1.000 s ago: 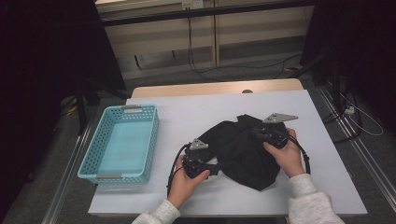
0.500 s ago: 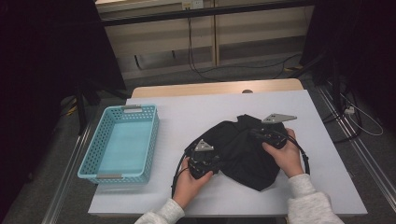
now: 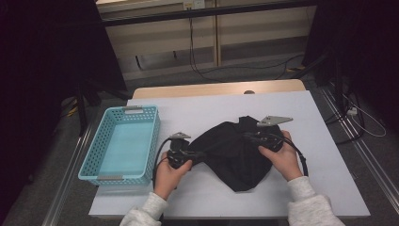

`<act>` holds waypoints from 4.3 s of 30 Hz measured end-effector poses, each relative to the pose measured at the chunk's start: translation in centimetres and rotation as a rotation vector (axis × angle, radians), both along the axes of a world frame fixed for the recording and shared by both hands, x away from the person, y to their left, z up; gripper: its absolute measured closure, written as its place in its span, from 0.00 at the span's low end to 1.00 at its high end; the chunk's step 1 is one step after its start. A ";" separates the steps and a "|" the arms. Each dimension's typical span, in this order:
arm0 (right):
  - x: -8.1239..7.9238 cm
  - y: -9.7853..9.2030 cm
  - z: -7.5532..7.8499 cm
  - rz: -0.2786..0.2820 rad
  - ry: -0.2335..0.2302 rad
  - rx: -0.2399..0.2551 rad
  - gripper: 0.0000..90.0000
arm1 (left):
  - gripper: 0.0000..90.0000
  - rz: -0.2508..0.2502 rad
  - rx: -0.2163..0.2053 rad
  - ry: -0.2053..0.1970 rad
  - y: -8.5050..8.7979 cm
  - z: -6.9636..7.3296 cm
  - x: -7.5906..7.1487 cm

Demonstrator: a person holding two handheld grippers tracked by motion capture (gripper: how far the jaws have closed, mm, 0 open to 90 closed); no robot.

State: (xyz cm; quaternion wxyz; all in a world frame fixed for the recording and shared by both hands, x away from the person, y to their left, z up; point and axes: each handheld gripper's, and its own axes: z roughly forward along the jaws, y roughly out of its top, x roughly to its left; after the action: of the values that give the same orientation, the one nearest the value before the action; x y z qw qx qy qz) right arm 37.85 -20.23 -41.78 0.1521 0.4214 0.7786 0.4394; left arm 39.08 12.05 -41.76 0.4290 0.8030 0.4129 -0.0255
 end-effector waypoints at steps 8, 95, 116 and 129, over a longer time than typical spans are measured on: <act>-0.3 2.5 0.5 0.044 -0.003 -0.001 0.96 | 0.89 0.056 -0.013 0.001 2.2 0.1 0.6; 0.0 -0.5 -0.7 -0.074 0.018 -0.029 0.96 | 0.44 -0.076 0.150 -0.080 -6.0 -2.5 -4.1; -0.2 -0.9 -0.2 -0.095 0.000 -0.011 0.96 | 0.90 -0.086 0.106 -0.054 -4.0 0.0 -3.6; -0.7 -1.1 1.4 -0.102 -0.018 0.048 0.97 | 0.91 0.060 -0.016 -0.094 2.0 3.4 -1.7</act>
State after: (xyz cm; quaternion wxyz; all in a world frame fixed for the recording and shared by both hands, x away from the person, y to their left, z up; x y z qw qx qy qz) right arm 37.18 -21.35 -40.38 0.1708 0.4600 0.7440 0.4535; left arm 37.43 14.09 -38.40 0.4548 0.7871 0.4161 0.0220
